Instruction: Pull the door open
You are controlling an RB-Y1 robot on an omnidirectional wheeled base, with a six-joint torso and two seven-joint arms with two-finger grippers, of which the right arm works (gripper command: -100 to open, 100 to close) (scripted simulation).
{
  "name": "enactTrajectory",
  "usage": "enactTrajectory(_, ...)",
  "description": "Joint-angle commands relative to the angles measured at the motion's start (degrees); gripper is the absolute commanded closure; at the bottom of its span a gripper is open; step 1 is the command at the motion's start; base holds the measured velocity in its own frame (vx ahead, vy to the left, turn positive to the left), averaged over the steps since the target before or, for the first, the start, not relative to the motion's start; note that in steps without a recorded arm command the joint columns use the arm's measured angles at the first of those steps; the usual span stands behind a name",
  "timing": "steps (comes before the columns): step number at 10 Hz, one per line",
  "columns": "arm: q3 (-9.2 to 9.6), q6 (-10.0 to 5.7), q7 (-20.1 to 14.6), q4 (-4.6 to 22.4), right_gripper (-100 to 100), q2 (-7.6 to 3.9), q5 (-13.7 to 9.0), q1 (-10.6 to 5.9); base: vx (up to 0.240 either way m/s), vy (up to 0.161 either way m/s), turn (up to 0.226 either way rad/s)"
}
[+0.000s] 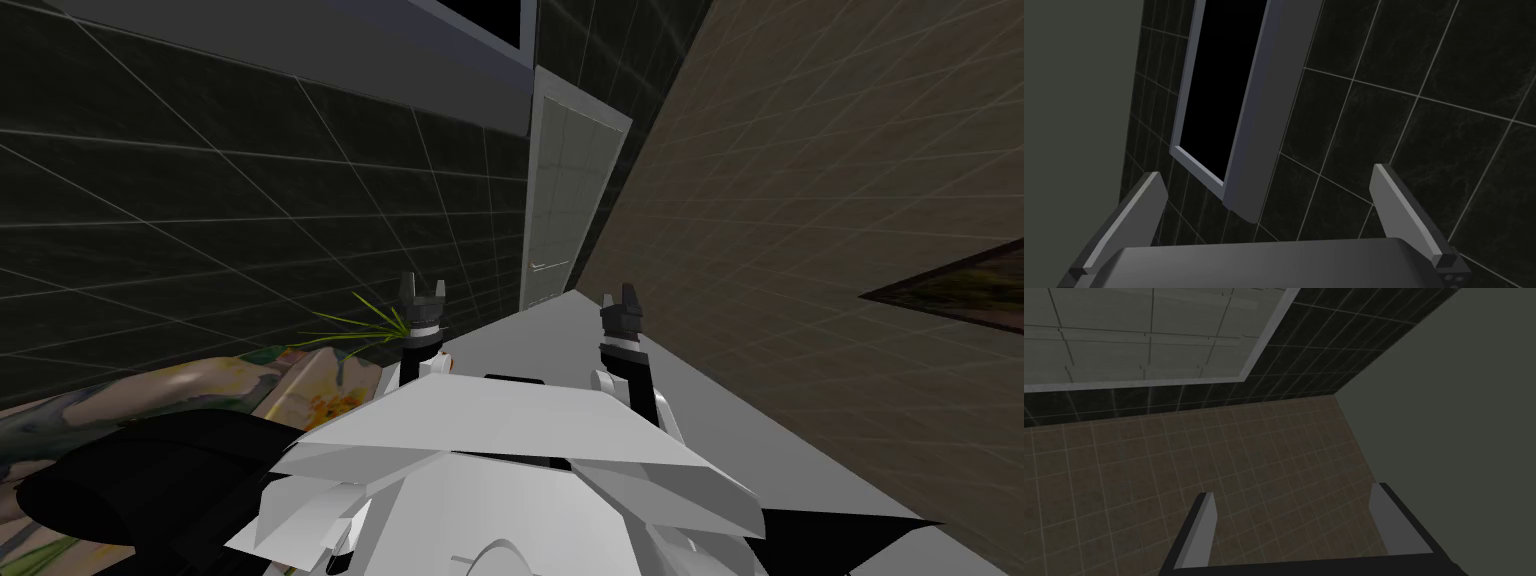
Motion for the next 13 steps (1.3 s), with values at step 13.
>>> enactTrajectory(13, 2.4, -5.31, -1.8, 16.1, -100, -4.35, -2.7, -5.36, 0.091, -0.031, 0.072)
